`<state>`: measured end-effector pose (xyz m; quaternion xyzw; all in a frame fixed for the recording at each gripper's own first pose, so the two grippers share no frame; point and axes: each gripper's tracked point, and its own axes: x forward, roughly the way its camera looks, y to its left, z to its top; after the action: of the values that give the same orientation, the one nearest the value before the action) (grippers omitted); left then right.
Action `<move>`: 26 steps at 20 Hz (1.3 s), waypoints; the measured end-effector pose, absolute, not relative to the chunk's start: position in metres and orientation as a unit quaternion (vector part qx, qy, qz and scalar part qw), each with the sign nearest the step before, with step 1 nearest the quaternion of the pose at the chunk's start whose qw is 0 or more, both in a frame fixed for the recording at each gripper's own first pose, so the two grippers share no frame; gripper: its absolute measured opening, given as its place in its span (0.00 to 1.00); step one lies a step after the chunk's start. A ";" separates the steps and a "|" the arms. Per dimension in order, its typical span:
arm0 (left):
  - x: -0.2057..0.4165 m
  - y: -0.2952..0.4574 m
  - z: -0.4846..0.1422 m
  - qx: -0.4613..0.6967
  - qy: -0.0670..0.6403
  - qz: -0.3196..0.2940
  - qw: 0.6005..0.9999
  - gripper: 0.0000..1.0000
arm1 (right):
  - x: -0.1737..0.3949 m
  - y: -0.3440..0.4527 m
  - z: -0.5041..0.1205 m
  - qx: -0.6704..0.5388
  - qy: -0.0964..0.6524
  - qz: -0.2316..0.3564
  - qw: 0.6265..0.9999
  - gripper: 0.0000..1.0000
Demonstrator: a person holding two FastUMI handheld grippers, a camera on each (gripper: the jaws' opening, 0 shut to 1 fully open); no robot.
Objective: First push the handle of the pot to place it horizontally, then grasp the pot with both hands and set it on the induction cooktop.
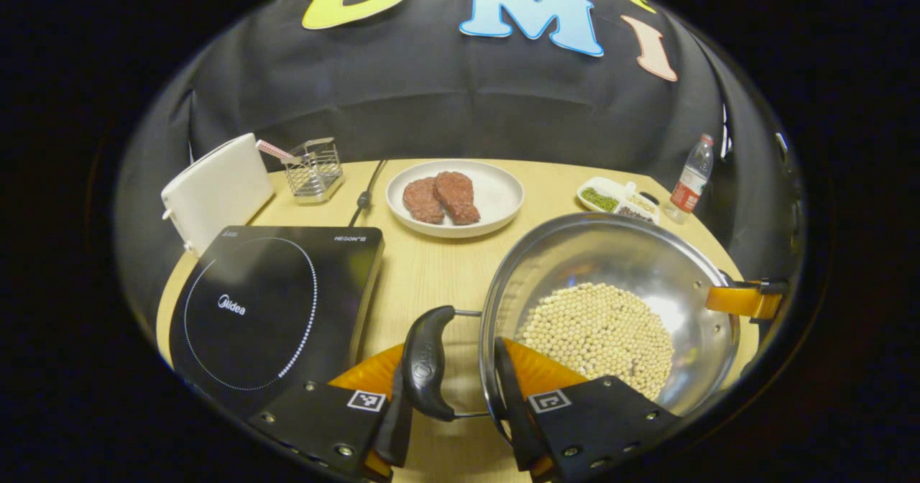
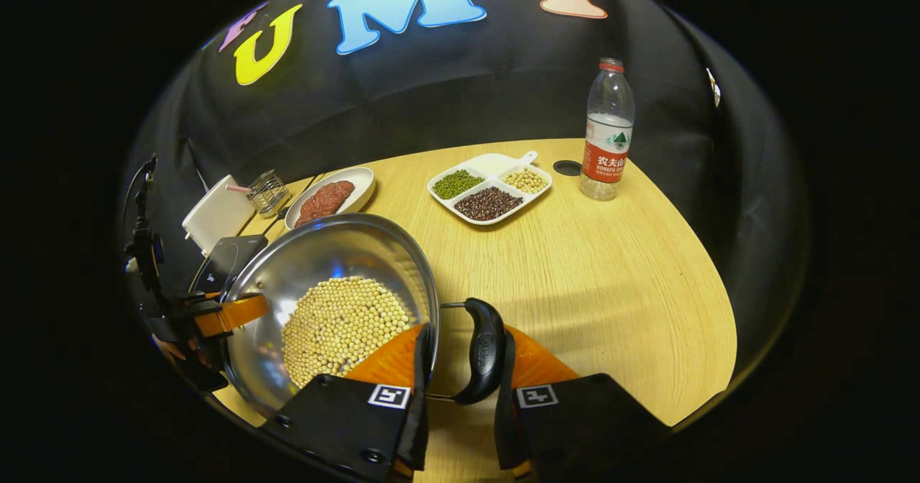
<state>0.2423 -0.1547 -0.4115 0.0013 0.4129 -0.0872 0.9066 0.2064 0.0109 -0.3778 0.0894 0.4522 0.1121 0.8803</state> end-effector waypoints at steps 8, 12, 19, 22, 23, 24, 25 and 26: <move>0.244 -0.141 -0.365 0.017 0.391 -0.097 0.915 0.56 | 0.199 0.021 -0.343 0.107 0.446 0.105 0.882 0.36; 0.240 -0.122 -0.350 0.016 0.386 -0.105 0.917 0.57 | 0.189 0.036 -0.325 0.110 0.439 0.096 0.886 0.35; 0.244 -0.080 -0.325 0.025 0.371 -0.122 0.920 0.56 | 0.176 0.074 -0.299 0.114 0.428 0.081 0.893 0.39; 0.244 -0.053 -0.318 0.026 0.370 -0.121 0.921 0.56 | 0.172 0.095 -0.293 0.114 0.426 0.082 0.894 0.36; 0.244 -0.044 -0.317 0.027 0.370 -0.120 0.921 0.56 | 0.172 0.104 -0.291 0.116 0.425 0.082 0.894 0.39; 0.246 -0.035 -0.316 0.027 0.368 -0.119 0.922 0.56 | 0.172 0.112 -0.290 0.116 0.425 0.082 0.894 0.36; 0.248 -0.027 -0.316 0.027 0.367 -0.119 0.922 0.56 | 0.171 0.120 -0.288 0.116 0.425 0.083 0.894 0.39; 0.248 -0.018 -0.315 0.026 0.368 -0.118 0.922 0.56 | 0.170 0.128 -0.287 0.115 0.425 0.084 0.894 0.36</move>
<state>0.2481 -0.0175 -0.3152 0.0262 0.3679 -0.1185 0.9219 0.1699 0.1276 -0.2874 0.1152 0.4248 0.0836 0.8940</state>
